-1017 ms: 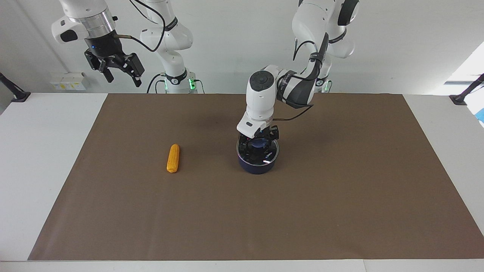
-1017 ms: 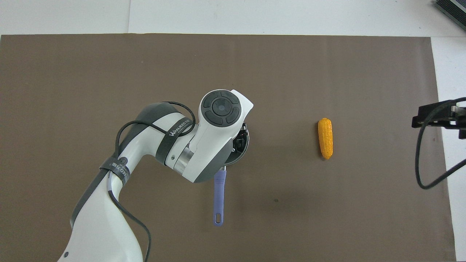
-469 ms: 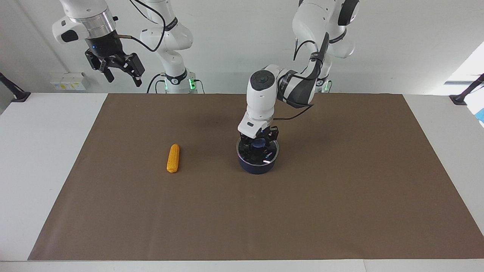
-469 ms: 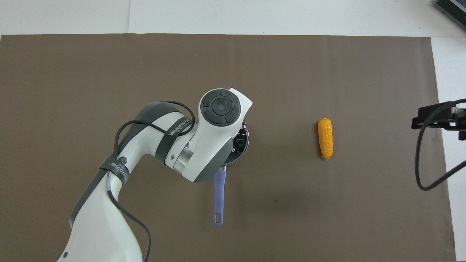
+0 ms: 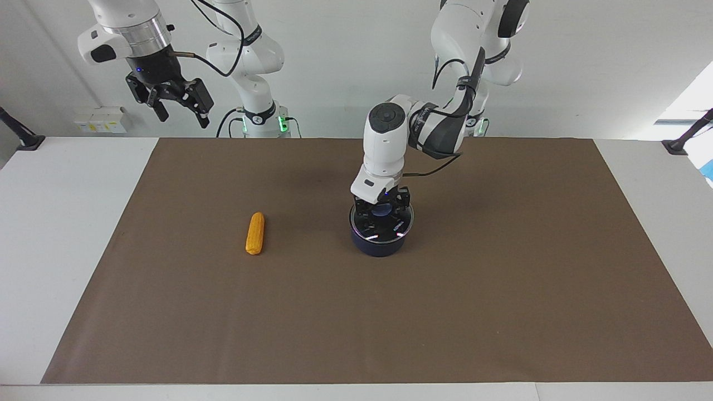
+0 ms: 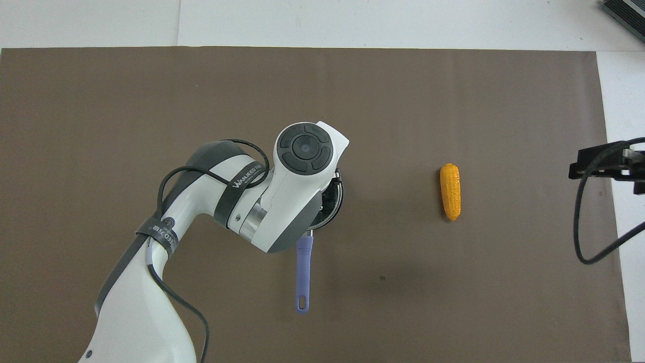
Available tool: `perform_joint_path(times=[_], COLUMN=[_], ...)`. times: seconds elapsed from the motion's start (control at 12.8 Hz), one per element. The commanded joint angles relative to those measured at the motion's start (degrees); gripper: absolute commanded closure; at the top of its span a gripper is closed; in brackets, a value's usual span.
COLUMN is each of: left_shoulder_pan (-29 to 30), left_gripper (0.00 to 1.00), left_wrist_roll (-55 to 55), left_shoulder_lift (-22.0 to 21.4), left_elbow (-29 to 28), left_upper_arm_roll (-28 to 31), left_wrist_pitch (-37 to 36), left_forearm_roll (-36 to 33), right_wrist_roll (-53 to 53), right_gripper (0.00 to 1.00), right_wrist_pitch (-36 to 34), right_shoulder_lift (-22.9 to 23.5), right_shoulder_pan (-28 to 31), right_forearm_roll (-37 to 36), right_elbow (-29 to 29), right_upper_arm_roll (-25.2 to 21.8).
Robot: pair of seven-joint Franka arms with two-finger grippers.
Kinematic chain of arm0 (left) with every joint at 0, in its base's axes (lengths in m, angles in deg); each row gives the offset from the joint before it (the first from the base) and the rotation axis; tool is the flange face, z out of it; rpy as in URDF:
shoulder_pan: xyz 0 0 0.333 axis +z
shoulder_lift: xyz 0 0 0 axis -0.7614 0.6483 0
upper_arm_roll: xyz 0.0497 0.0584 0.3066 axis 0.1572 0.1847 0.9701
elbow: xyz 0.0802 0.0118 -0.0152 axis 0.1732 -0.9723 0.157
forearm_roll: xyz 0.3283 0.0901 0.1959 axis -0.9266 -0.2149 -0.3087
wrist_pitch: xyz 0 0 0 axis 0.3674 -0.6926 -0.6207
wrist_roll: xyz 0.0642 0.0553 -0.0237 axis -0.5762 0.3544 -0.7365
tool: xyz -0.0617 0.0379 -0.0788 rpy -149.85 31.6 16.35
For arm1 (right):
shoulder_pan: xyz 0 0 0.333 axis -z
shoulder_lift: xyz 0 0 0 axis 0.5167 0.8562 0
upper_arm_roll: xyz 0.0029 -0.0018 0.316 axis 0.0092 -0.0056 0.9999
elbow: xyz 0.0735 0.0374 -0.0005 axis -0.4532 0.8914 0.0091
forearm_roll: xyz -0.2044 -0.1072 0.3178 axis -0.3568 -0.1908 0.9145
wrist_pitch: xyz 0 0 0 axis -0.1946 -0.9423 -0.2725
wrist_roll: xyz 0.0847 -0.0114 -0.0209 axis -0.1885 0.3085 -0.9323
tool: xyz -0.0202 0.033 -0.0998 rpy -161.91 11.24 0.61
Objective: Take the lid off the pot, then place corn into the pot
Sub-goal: 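Close the left gripper on the blue knob of the glass lid, then lift the lid off with the left gripper while the right gripper reaches the corn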
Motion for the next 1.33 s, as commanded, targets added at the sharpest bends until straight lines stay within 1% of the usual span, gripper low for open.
perform_joint_path(times=[0.0, 0.08, 0.31, 0.47, 0.7, 0.86, 1.02, 1.09, 1.17, 1.25], left_shoulder_pan=[0.77, 1.56, 2.87, 5.25, 8.94, 12.01, 15.17, 16.67, 18.16, 19.83], left_gripper=[0.96, 1.00, 1.00, 1.00, 1.00, 1.00, 1.00, 1.00, 1.00, 1.00], left_wrist_roll=[-0.65, -0.65, -0.21, 0.14, 0.49, 5.82, 11.02, 13.30, 15.68, 19.01], left_shoulder_lift=[-1.59, -1.94, -3.34, -5.27, -6.24, -7.30, -8.44, -9.23, -9.76, -10.29], left_elbow=[1.09, 1.88, 2.33, 2.24, 1.98, 1.54, 1.45, 1.45, 1.45, 1.45], left_upper_arm_roll=[0.29, 0.38, 0.82, 0.73, 0.73, 0.64, 0.64, 0.64, 0.64, 0.64], left_wrist_pitch=[-1.55, -1.72, -2.25, -2.78, -4.18, -5.67, -7.43, -8.31, -9.19, -10.15], left_forearm_roll=[-0.58, -0.58, -0.40, -0.31, -0.31, -0.23, 1.00, 1.09, 1.70, 2.05], right_wrist_roll=[-1.20, -1.20, -1.02, -0.85, -0.76, -0.76, -0.76, -1.02, -1.11, -1.19], right_gripper=[0.00, 0.00, 0.00, 0.00, 0.00, 0.00, 0.00, 0.00, 0.00, 0.00], right_wrist_pitch=[2.89, 3.77, 8.59, 13.51, 21.33, 27.39, 33.89, 38.19, 41.80, 43.83], right_shoulder_lift=[-1.60, -1.60, -1.60, -1.60, -1.60, -0.73, 1.21, 2.52, 3.75, 5.42], right_shoulder_pan=[0.22, 0.13, -0.05, -0.13, -0.13, -1.09, -1.27, -2.06, -2.68, -2.68], right_forearm_roll=[1.12, 1.12, 0.77, 0.33, 0.16, 0.07, -0.02, -0.11, -0.54, -1.16], right_elbow=[3.26, 4.14, 8.43, 13.08, 22.31, 27.32, 33.12, 35.41, 36.83, 37.10], right_upper_arm_roll=[0.04, 0.04, 0.04, 0.12, 0.30, 0.30, 0.30, 0.30, 0.30, 0.30])
